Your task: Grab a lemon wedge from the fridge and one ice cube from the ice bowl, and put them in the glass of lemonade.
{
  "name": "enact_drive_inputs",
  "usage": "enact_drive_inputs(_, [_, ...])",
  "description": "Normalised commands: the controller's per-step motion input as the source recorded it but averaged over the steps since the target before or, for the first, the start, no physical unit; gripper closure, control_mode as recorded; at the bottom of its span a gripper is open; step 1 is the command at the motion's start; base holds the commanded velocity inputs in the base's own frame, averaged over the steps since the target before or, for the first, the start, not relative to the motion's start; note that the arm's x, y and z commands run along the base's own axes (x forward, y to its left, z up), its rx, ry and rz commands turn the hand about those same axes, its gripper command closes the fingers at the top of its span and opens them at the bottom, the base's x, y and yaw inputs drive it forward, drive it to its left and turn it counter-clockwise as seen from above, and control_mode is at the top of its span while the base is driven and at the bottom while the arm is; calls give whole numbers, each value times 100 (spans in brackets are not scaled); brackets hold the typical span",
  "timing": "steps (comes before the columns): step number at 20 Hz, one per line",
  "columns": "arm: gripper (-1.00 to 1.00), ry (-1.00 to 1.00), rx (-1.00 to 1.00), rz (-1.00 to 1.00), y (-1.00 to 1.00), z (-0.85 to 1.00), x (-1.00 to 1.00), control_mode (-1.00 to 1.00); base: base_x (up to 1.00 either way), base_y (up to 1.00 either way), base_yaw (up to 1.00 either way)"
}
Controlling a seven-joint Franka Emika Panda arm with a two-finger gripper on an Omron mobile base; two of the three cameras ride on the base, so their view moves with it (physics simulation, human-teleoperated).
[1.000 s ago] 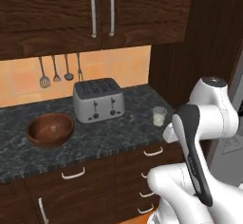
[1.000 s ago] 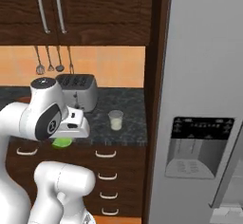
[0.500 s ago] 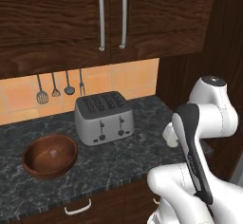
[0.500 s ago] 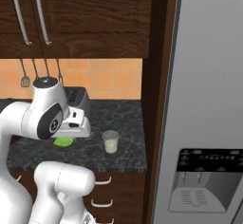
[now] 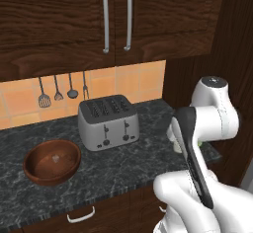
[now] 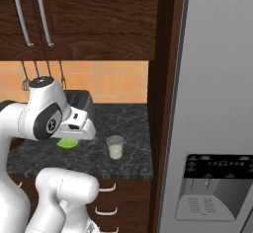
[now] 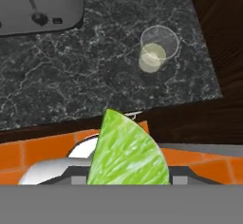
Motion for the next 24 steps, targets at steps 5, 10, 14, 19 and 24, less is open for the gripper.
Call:
enact_drive_inputs(5, [100,-3,11,-63,-26,-8,40,-100,0,0,0])
enact_drive_inputs(10, [100,10,13,-16,-69,-6,89,-100,0,0,0])
enact_drive_inputs(14, [100,17,1,0,-11,-16,97,-100,0,0,0])
enact_drive_inputs(19, [100,6,0,0,-2,-24,3,-100,0,0,0])
enact_drive_inputs(24, [100,0,0,0,0,-18,0,-100,0,0,0])
